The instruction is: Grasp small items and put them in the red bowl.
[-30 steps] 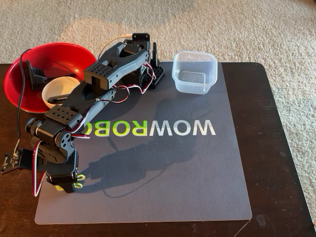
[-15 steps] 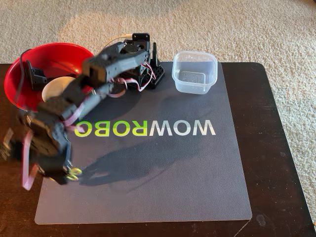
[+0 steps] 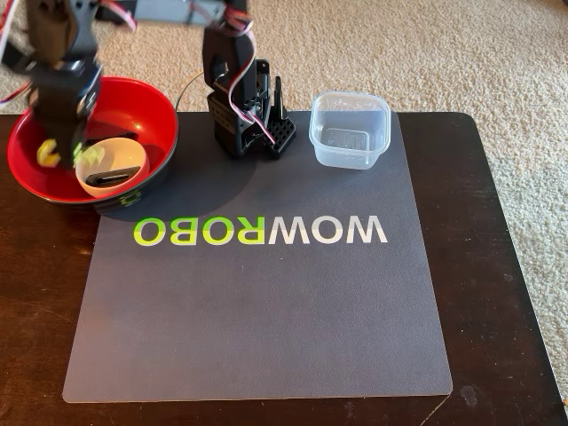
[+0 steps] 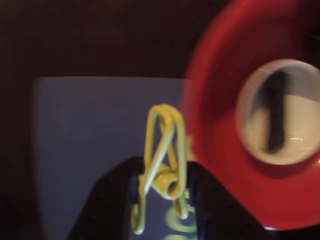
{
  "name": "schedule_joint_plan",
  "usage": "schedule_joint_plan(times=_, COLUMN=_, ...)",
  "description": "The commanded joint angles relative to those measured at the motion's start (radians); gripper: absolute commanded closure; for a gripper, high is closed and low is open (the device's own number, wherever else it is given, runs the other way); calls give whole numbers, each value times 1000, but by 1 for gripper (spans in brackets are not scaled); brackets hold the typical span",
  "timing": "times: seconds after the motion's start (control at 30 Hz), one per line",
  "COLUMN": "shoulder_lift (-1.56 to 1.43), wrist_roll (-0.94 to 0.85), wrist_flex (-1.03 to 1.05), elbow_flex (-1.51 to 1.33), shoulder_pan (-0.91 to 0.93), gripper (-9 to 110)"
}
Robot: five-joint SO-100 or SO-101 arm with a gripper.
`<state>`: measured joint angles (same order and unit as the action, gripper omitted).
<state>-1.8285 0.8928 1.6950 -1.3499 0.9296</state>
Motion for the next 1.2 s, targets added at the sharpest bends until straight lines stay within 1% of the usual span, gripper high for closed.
schedule_joint_plan(times=0.0, shoulder_lift=-184, wrist_roll=236, wrist_flex=-77, elbow_flex=-336, shoulder_pan=215, gripper=101)
schedule_joint_plan(times=0.1, shoulder_lift=-222, wrist_roll=360, wrist_flex=-190, elbow_flex=-468, shoulder_pan=319, gripper=101)
schedule_joint_plan(times=0.17, shoulder_lift=-172, wrist_roll=405, wrist_flex=-245, elbow_flex=-488, shoulder_pan=356, gripper=100)
schedule_joint_plan(times=0.2, shoulder_lift=-135, wrist_roll=430, wrist_flex=-253, elbow_flex=-479, shoulder_pan=365, gripper=97)
schedule_joint_plan(times=0.27, shoulder_lift=-94, wrist_roll=437, wrist_flex=-285, elbow_flex=-456, shoulder_pan=371, gripper=83)
schedule_joint_plan(times=0.33, shoulder_lift=-72, wrist_roll=439, wrist_flex=-281, elbow_flex=-408, shoulder_pan=368, gripper=73)
schedule_joint_plan(times=0.4, shoulder_lift=-75, wrist_roll=433, wrist_flex=-272, elbow_flex=-370, shoulder_pan=350, gripper=68)
schedule_joint_plan(times=0.5, shoulder_lift=-94, wrist_roll=439, wrist_flex=-249, elbow_flex=-357, shoulder_pan=324, gripper=64)
schedule_joint_plan(times=0.6, shoulder_lift=-156, wrist_roll=443, wrist_flex=-207, elbow_flex=-356, shoulder_pan=284, gripper=64)
schedule_joint_plan(times=0.67, shoulder_lift=-238, wrist_roll=419, wrist_flex=-167, elbow_flex=-345, shoulder_pan=187, gripper=63)
schedule_joint_plan(times=0.8, shoulder_lift=-328, wrist_roll=250, wrist_flex=-153, elbow_flex=-247, shoulder_pan=-130, gripper=63)
schedule_joint_plan(times=0.9, shoulder_lift=-209, wrist_roll=129, wrist_flex=-51, elbow_flex=48, shoulder_pan=-354, gripper=64)
schedule_joint_plan(times=0.93, shoulder_lift=-137, wrist_roll=106, wrist_flex=9, elbow_flex=181, shoulder_pan=-426, gripper=64)
schedule_joint_plan(times=0.97, shoulder_lift=-100, wrist_roll=95, wrist_flex=12, elbow_flex=245, shoulder_pan=-497, gripper=64)
schedule_joint_plan(times=1.03, shoulder_lift=-51, wrist_roll=175, wrist_flex=12, elbow_flex=273, shoulder_pan=-643, gripper=64)
schedule_joint_plan(times=1.1, shoulder_lift=-35, wrist_roll=324, wrist_flex=9, elbow_flex=221, shoulder_pan=-759, gripper=63)
schedule_joint_plan(times=1.17, shoulder_lift=-20, wrist_roll=423, wrist_flex=9, elbow_flex=183, shoulder_pan=-859, gripper=63)
